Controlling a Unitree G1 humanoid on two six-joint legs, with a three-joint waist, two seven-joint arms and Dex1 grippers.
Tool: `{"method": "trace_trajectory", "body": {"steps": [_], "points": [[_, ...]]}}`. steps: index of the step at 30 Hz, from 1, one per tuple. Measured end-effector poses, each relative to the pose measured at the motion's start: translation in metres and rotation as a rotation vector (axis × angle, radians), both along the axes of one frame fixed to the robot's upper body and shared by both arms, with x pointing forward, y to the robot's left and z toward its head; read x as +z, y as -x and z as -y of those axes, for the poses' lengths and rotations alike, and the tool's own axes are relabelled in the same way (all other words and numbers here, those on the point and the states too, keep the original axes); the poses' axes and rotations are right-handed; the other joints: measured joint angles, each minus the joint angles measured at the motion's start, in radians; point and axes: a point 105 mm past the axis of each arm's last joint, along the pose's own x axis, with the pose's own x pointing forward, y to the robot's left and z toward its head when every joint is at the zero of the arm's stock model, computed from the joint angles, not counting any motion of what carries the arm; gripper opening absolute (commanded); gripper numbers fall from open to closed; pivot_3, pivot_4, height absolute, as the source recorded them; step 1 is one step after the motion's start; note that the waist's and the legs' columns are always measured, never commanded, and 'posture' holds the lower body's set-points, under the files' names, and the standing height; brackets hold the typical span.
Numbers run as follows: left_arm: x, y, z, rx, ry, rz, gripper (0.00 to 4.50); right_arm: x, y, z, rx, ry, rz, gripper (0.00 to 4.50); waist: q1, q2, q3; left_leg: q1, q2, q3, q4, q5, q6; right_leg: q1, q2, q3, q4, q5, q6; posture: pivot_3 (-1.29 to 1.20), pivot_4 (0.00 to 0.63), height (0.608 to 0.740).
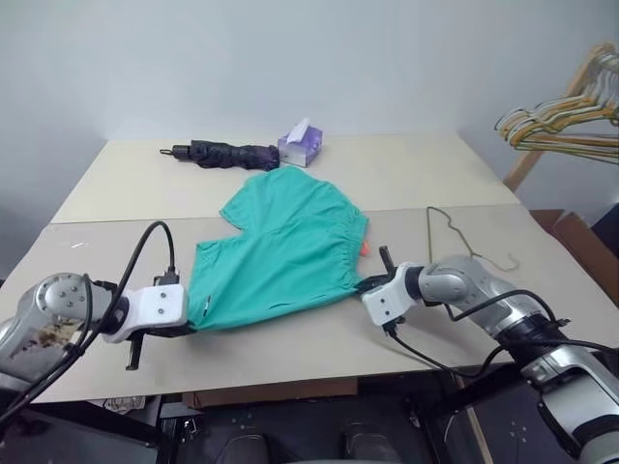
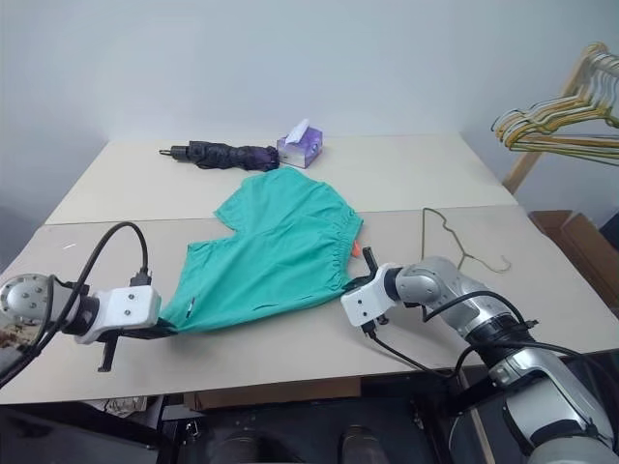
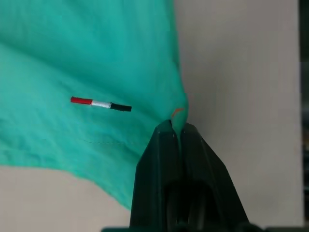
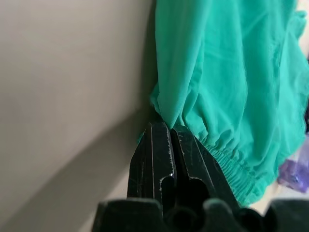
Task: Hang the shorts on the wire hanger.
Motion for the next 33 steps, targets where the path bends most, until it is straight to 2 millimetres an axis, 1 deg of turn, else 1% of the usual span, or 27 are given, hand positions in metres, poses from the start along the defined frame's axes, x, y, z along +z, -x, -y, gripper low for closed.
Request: {"method": "trace_trajectory", "body": {"steps": [6, 10, 11, 13, 14, 16, 21, 23, 24, 25, 27, 29, 30, 32, 33], "points": [[0.001, 0.020, 0.009, -0.077, -0.046, -0.074, 0.00, 0.002, 0.011, 0.007, 0.037, 0.064, -0.038, 0.05, 0.012, 0.000, 0.000, 0.001, 0.000, 0.000, 0.000, 0.000, 0.000, 0.001, 0.000, 0.000, 0.000, 0.000, 0.000, 0.09, 0.000, 0.740], [0.001, 0.023, 0.014, -0.093, -0.043, -0.081, 0.00, 0.005, 0.017, 0.014, 0.040, 0.078, -0.065, 0.05, 0.010, 0.000, 0.000, 0.001, 0.000, 0.000, 0.000, 0.000, 0.000, 0.001, 0.000, 0.000, 0.000, 0.000, -0.001, 0.08, 0.000, 0.740], [0.001, 0.024, 0.015, -0.095, -0.036, -0.087, 0.22, 0.005, 0.019, 0.016, 0.042, 0.087, -0.073, 0.02, 0.010, 0.000, 0.000, 0.001, 0.000, 0.000, 0.000, 0.000, 0.000, 0.001, 0.000, 0.000, 0.000, 0.000, -0.001, 0.08, 0.000, 0.740], [0.002, 0.028, 0.017, -0.103, -0.025, -0.121, 0.67, 0.006, 0.022, 0.022, 0.037, 0.099, -0.097, 0.48, 0.009, 0.000, 0.000, 0.001, 0.000, 0.001, 0.000, 0.000, 0.000, 0.001, 0.000, 0.000, 0.000, 0.000, -0.001, 0.08, 0.000, 0.740], [0.001, 0.031, 0.017, -0.104, -0.021, -0.146, 0.91, 0.006, 0.023, 0.027, 0.023, 0.108, -0.112, 0.65, 0.010, 0.000, 0.000, 0.001, 0.000, 0.000, 0.000, 0.000, 0.000, 0.001, 0.000, 0.000, 0.000, 0.000, -0.001, 0.08, 0.000, 0.740], [0.001, 0.034, 0.017, -0.105, -0.013, -0.178, 1.55, 0.004, 0.024, 0.035, -0.008, 0.124, -0.136, 1.31, 0.009, 0.000, 0.000, 0.002, 0.000, 0.000, 0.000, 0.000, 0.000, 0.001, 0.000, 0.000, 0.000, 0.000, -0.001, 0.07, 0.000, 0.740], [0.002, 0.034, 0.014, -0.108, -0.014, -0.190, 3.20, 0.002, 0.033, 0.034, -0.022, 0.080, -0.202, 3.11, 0.008, 0.000, 0.000, 0.002, 0.000, 0.000, 0.000, 0.000, 0.000, 0.001, 0.000, 0.000, 0.000, 0.000, -0.001, 0.07, 0.000, 0.740], [0.005, 0.031, 0.011, -0.097, -0.007, -0.184, 3.83, 0.009, 0.038, 0.031, -0.041, 0.018, -0.250, 3.79, 0.008, 0.000, 0.000, 0.002, 0.000, 0.000, 0.000, 0.000, 0.000, 0.001, 0.000, 0.000, 0.000, 0.000, -0.001, 0.07, 0.000, 0.740], [0.008, 0.028, 0.011, -0.093, 0.005, -0.175, 4.20, 0.014, 0.040, 0.032, -0.056, -0.015, -0.270, 4.19, 0.009, 0.000, 0.000, 0.002, 0.000, 0.000, 0.000, 0.000, 0.000, 0.001, 0.000, 0.000, 0.000, 0.000, -0.001, 0.06, 0.000, 0.740], [0.013, 0.024, 0.010, -0.084, 0.029, -0.160, 4.47, 0.021, 0.041, 0.034, -0.082, -0.052, -0.291, 4.47, 0.009, 0.000, 0.000, 0.002, 0.000, 0.000, 0.000, 0.000, 0.000, 0.001, 0.000, 0.000, 0.000, 0.000, -0.001, 0.06, 0.000, 0.740], [0.027, 0.015, 0.010, -0.063, 0.084, -0.116, 4.47, 0.036, 0.039, 0.039, -0.159, -0.140, -0.313, 4.47, 0.012, 0.000, 0.000, 0.002, 0.000, 0.000, 0.000, 0.000, 0.000, 0.002, 0.000, 0.000, 0.000, 0.000, -0.001, 0.06, 0.000, 0.740], [0.037, 0.008, 0.014, -0.049, 0.144, -0.075, 4.47, 0.050, 0.027, 0.043, -0.280, -0.246, -0.308, 4.47, 0.010, 0.000, 0.000, 0.003, 0.000, 0.000, 0.001, 0.000, 0.000, 0.003, 0.000, 0.000, 0.000, 0.000, -0.001, 0.05, 0.000, 0.740], [0.040, 0.004, 0.017, -0.047, 0.172, -0.051, 4.47, 0.056, 0.019, 0.046, -0.367, -0.309, -0.310, 4.47, 0.009, 0.000, 0.000, 0.003, 0.000, 0.000, 0.001, 0.000, 0.000, 0.003, 0.000, 0.000, 0.000, 0.000, -0.001, 0.05, 0.000, 0.740], [0.046, -0.005, 0.025, -0.039, 0.239, 0.010, 4.47, 0.060, 0.004, 0.058, -0.558, -0.407, -0.332, 4.47, 0.008, 0.000, -0.001, 0.002, 0.000, 0.000, 0.001, 0.000, 0.000, 0.002, 0.000, 0.000, 0.001, 0.000, -0.001, 0.04, 0.000, 0.740], [0.049, -0.011, 0.030, -0.025, 0.274, 0.044, 4.47, 0.061, -0.008, 0.063, -0.680, -0.484, -0.346, 4.47, 0.007, -0.001, -0.001, 0.003, 0.000, 0.000, 0.001, 0.000, 0.000, 0.002, 0.001, 0.000, 0.001, 0.000, -0.001, 0.04, 0.000, 0.740]]}}
